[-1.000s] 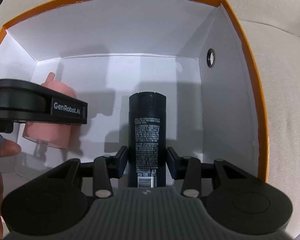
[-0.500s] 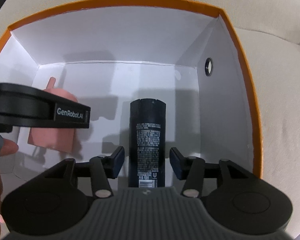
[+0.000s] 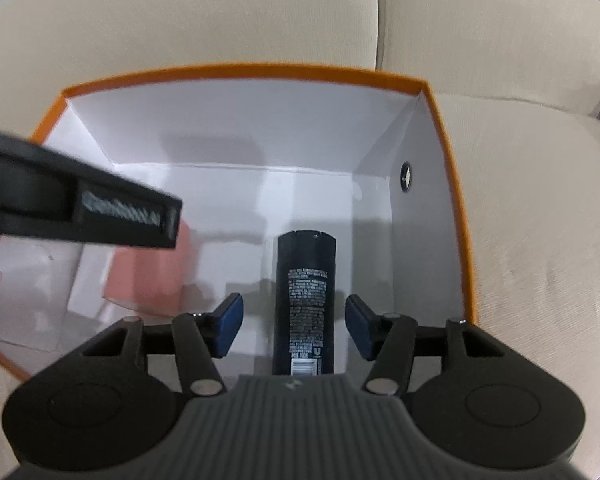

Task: Organize rigid objects
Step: 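Open both tools to release the bottle and can, then withdraw, then lower the left tool onto the pink pump bottle and grasp it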

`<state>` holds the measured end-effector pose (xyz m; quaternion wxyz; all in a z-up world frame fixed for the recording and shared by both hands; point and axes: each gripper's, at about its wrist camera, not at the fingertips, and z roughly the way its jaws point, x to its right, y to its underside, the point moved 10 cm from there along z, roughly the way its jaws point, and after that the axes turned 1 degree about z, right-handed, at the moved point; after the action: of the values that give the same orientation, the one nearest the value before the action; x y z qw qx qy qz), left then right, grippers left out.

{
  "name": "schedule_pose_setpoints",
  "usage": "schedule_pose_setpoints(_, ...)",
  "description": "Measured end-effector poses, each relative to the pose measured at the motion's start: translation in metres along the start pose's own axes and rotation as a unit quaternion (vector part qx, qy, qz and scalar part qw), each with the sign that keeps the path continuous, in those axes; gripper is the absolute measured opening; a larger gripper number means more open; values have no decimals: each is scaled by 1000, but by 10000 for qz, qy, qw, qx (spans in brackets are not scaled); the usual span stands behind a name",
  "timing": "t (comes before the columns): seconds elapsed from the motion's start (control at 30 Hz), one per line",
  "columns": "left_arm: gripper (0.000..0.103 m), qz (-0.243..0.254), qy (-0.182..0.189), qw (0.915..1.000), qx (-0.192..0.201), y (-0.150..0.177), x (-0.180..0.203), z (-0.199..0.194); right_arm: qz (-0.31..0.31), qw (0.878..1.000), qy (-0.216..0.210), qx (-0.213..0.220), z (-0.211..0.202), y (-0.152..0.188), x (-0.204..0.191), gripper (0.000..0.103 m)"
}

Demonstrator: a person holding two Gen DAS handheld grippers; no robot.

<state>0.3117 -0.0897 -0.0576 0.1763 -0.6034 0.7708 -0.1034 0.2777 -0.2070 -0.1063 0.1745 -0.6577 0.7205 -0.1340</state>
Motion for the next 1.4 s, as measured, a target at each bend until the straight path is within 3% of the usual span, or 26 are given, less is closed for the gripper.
schedule_pose_setpoints(0.13,89,-323,497,9941,907,-4,-13,-59,-84,9994,-11,325,-33,3,1,62)
schedule_pose_setpoints(0.27,100,-786,994,9783,1638,16,-34,-108,-225,9972,-54,707,-72,6,2,66)
schedule_pose_setpoints(0.47,99,-752,435,9701,2266,66,-61,-148,-210,9912,-102,1302,-129,28,7,66)
schedule_pose_setpoints(0.6,99,-967,208,9616,2559,104,-84,-165,-195,9862,-272,1623,-161,62,1,70)
schedule_pose_setpoints(0.7,100,-1027,187,9639,2451,131,-105,-171,-324,9846,-359,1678,-167,87,-4,73)
schedule_pose_setpoints(0.93,100,-1094,207,9754,1901,178,-120,-137,-406,9884,-390,1413,-147,133,0,78)
schedule_pose_setpoints(1.07,100,-836,168,9824,1660,184,-110,-118,-330,9914,-427,1191,-134,140,3,78)
schedule_pose_setpoints(1.4,99,-770,325,9871,1366,186,-95,-91,23,9937,-585,952,-114,136,13,84)
